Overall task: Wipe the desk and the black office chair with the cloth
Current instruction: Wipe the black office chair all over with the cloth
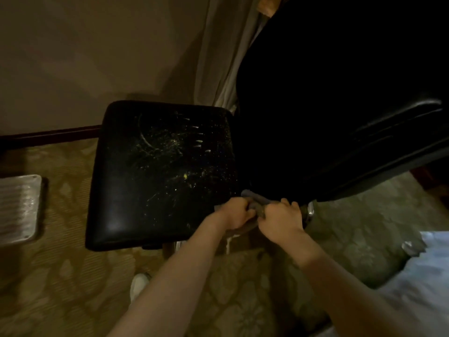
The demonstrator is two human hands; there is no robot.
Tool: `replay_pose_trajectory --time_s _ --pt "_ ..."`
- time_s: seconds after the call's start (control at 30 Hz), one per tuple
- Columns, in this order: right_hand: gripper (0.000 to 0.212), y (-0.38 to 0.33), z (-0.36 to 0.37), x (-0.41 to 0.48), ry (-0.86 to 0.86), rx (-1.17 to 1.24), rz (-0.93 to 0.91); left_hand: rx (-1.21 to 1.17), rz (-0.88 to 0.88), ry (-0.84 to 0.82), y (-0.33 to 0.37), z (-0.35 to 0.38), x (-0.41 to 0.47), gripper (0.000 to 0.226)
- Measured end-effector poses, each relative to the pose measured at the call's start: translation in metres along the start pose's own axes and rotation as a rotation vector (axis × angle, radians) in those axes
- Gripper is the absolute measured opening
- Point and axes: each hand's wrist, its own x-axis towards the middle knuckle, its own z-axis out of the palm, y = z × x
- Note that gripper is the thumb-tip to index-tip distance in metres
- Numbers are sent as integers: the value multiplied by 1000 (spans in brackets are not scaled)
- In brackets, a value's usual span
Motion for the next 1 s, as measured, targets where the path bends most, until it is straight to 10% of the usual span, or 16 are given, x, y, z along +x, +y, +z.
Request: replay_pose_trajectory --time_s 0.23,0.53,0.77,1.0 --pt "23 -2 -4 -8 275 516 122 361 214 52 23 -47 9 30" --pt "40 -19 21 10 485 481 170 583 576 102 19 -65 34 39" --pt "51 -45 76 42 215 530 133 935 450 -19 -43 -43 63 43" --pt "66 -49 133 91 323 927 61 453 202 -203 -76 -50 101 39"
